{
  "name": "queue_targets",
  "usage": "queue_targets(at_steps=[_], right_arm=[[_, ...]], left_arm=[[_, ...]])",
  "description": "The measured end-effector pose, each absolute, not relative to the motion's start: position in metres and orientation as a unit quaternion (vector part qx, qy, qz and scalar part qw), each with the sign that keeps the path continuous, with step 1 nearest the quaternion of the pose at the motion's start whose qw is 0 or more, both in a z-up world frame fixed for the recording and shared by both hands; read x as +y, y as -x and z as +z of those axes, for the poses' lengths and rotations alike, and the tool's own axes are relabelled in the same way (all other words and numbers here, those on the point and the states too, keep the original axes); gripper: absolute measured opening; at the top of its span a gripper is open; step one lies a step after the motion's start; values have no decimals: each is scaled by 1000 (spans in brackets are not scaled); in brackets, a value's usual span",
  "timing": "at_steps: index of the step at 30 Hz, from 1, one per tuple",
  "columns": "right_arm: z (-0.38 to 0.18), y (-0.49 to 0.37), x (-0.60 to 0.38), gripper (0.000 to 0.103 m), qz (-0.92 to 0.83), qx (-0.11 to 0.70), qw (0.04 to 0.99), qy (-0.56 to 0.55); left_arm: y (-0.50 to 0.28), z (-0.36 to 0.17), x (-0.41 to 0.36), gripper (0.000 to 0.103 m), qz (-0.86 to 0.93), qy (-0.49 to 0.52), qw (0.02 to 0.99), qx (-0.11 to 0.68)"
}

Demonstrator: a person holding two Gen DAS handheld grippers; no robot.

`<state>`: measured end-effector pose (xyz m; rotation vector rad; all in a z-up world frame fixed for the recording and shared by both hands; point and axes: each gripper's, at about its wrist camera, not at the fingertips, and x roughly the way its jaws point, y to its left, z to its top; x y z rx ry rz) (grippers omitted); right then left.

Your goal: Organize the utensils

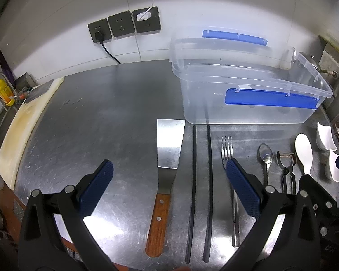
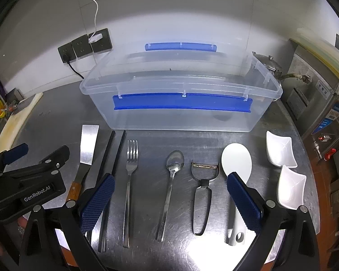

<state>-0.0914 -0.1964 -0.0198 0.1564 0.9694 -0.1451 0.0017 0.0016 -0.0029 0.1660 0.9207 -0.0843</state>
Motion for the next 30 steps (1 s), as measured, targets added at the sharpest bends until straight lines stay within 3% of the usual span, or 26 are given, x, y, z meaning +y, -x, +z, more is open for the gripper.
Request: queue_targets(at_steps=[30], right_arm=[[-24,95,-194,99,-69,480,872,-69]], left_arm=[[4,-10,-1,96,-43,-84,888,449]])
